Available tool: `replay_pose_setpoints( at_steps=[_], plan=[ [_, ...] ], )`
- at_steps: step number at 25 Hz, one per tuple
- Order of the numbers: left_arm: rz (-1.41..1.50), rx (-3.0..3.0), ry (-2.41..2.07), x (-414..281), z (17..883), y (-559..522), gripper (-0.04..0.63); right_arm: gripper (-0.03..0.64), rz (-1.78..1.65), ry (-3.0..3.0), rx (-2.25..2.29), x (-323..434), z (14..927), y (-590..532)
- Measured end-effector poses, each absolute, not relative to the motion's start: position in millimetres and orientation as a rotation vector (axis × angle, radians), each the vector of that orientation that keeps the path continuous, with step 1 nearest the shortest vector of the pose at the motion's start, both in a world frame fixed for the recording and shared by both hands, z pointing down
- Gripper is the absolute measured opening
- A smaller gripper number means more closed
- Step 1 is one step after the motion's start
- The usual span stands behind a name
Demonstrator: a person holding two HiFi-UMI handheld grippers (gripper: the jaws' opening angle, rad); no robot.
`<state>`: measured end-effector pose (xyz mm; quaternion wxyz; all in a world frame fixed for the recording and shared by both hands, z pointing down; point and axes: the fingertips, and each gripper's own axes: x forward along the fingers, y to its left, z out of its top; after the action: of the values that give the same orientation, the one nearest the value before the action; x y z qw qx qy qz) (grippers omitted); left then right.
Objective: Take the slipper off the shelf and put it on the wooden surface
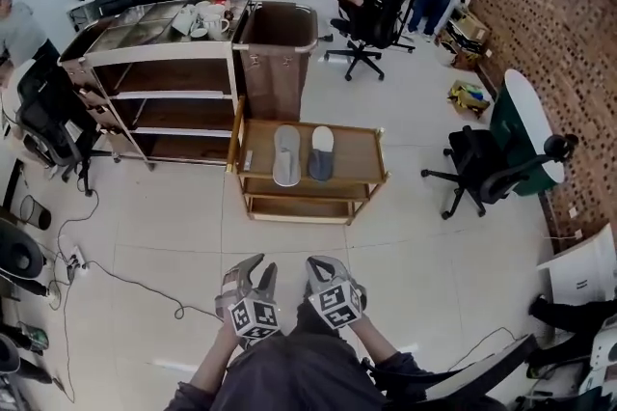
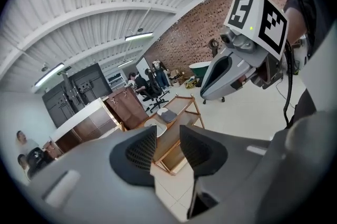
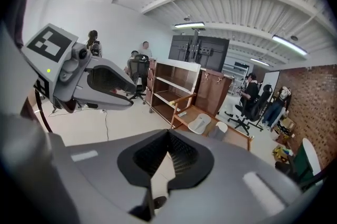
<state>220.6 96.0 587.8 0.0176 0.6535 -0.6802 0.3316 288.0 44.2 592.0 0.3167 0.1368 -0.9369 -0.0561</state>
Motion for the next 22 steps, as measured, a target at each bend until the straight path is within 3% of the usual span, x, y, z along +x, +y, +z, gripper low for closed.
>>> replay_pose_setpoints(
  at_steps=[22],
  plan=[
    [0.781,2.144,-2.115,254,559,120,0.115,0.002,-0.242,-2.450,0.440,306,567,76]
  ],
)
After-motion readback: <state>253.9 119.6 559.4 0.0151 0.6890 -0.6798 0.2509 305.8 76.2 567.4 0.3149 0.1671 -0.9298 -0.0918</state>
